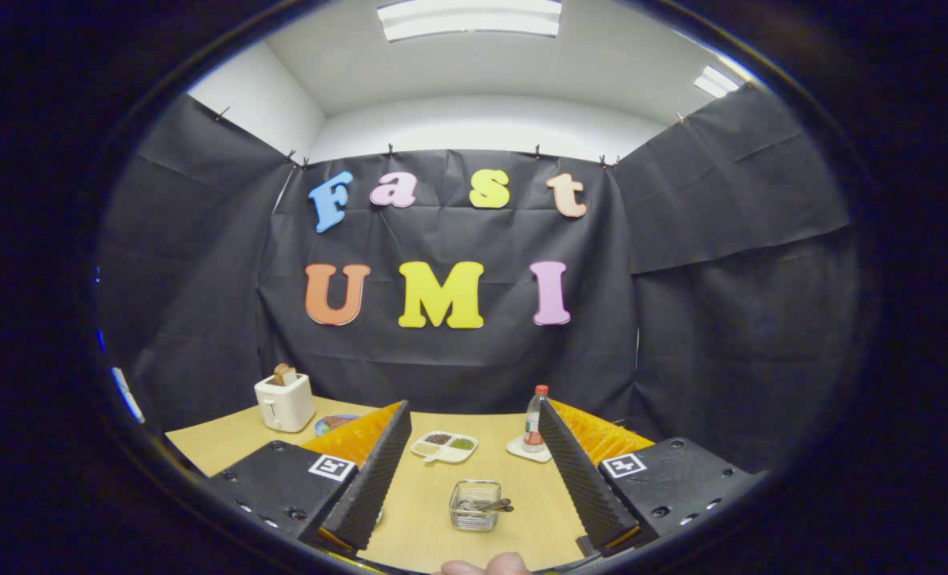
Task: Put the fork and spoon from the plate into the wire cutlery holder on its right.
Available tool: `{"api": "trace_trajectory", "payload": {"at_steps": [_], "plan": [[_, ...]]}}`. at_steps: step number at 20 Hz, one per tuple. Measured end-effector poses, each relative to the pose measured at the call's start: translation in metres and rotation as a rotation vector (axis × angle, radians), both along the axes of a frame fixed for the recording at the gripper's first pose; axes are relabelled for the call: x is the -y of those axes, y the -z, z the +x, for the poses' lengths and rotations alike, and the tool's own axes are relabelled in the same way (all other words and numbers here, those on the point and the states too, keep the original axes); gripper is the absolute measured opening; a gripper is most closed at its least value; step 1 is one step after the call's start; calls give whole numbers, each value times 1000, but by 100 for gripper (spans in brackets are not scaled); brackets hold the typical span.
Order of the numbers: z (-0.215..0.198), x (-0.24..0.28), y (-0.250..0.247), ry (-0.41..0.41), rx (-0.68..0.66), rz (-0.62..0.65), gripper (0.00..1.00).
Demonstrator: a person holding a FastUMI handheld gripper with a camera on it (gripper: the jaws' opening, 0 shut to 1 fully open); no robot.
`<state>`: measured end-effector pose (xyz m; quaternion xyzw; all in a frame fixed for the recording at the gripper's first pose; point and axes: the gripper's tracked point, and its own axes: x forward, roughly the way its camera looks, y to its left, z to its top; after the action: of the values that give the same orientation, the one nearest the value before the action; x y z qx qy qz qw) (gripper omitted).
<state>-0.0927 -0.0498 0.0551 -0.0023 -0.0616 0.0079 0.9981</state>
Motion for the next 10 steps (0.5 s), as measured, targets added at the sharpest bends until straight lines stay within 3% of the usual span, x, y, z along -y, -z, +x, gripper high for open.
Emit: {"api": "trace_trajectory", "payload": {"at_steps": [10], "plan": [[4,-1,-2,17,7,-9,96]]}}
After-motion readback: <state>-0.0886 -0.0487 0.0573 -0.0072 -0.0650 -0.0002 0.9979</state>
